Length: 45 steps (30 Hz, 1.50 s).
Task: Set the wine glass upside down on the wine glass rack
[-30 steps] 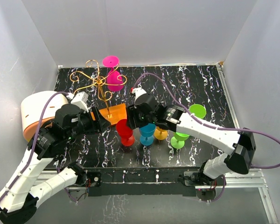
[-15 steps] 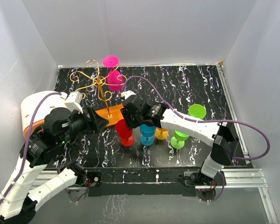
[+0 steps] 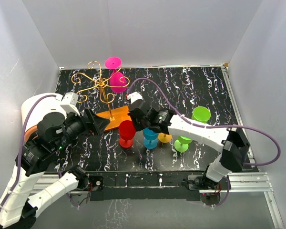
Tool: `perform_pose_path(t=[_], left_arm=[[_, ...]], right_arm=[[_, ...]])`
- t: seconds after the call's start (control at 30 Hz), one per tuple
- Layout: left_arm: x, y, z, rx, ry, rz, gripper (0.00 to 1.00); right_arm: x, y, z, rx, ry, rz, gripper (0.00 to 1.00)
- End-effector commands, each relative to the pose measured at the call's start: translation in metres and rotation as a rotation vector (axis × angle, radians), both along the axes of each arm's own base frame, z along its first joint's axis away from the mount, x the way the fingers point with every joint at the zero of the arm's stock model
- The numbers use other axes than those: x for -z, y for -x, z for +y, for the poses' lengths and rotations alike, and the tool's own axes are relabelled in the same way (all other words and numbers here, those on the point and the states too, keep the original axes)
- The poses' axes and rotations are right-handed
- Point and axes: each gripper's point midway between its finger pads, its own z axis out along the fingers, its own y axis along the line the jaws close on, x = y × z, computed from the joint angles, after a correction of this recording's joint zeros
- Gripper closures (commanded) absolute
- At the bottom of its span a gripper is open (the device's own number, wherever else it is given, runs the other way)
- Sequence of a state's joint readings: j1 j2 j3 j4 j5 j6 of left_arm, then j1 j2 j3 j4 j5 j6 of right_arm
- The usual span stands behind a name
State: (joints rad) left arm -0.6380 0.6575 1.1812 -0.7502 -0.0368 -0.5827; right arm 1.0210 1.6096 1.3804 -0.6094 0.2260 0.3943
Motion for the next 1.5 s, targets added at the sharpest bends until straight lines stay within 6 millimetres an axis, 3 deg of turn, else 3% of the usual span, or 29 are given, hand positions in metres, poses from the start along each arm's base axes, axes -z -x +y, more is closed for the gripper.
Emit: perform_pose_path(t=[0.0, 0.17, 0.37, 0.7, 1.13, 1.3, 1.47], left_arm=[[-0.031, 0.001, -0.006, 0.035, 0.058, -0.083, 0.28], [-0.039, 0.0, -0.016, 0.064, 0.095, -0.091, 0.26], [-0.046, -0.005, -0.023, 0.078, 0.129, -0.105, 0.21], [-0.075, -0.013, -0.06, 0.146, 0.355, -0.077, 0.02], [-0.114, -0.042, -0.1, 0.195, 0.589, -0.055, 0.01], [-0.127, -0.053, -0.114, 0.204, 0.665, -0.014, 0.01], [-0.131, -0.065, -0.122, 0.192, 0.72, 0.002, 0.01]], right_arm=[[-0.07, -0.006, 0.002, 0.016, -0.237, -0.18, 1.0], [-0.105, 0.0, -0.019, 0.06, -0.408, -0.279, 1.0], [-0.121, 0.003, -0.052, 0.15, -0.486, -0.363, 1.0], [-0.168, 0.005, -0.125, 0.346, -0.618, -0.563, 1.0], [-0.233, 0.018, -0.194, 0.506, -0.751, -0.717, 1.0], [-0.261, 0.025, -0.212, 0.523, -0.789, -0.779, 1.0], [-0.293, 0.035, -0.213, 0.478, -0.915, -0.814, 1.0]])
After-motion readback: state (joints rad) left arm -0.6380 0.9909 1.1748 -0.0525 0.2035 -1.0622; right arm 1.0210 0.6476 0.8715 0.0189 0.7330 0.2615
